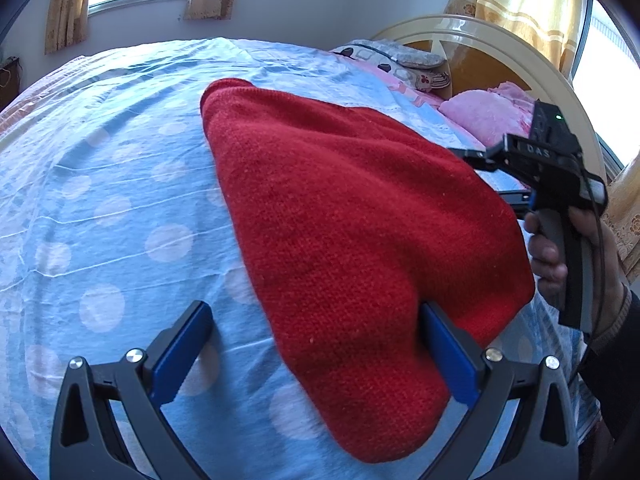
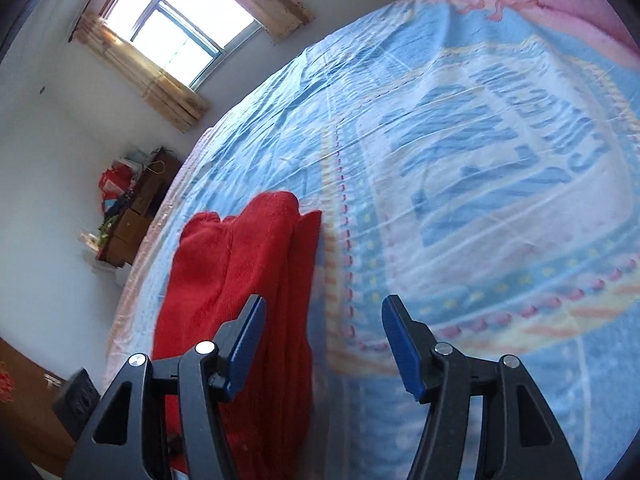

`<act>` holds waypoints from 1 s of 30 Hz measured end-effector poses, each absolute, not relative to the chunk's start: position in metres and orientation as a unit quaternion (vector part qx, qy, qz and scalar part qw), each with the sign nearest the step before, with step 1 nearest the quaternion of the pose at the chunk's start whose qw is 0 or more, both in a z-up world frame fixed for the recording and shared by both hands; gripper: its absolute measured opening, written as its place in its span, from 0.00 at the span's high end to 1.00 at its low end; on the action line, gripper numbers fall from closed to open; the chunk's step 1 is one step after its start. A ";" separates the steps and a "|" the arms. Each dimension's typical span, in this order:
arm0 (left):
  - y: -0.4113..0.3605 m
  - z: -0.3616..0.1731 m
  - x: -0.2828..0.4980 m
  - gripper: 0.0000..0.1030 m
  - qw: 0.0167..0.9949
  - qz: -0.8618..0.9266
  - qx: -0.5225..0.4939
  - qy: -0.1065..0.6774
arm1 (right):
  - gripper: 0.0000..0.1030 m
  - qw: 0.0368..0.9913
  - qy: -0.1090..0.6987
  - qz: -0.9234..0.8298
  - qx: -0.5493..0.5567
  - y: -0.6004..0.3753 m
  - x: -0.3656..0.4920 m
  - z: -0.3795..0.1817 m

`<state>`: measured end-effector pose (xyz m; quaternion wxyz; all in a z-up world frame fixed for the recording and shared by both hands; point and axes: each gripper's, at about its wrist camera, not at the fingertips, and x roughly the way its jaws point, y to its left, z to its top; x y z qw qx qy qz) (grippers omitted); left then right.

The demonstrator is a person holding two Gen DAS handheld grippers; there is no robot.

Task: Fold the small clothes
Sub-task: 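Move the right tool to the sweater's folded edge and close on it, then close the left tool on the sweater end while the right tool holds its edge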

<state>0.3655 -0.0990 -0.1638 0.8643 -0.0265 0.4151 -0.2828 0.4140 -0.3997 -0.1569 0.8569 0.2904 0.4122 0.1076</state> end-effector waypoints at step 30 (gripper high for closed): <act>-0.104 -0.164 0.367 0.00 0.856 -0.307 -0.032 0.415 | 0.65 0.825 0.428 0.207 0.305 -0.357 0.496 -0.185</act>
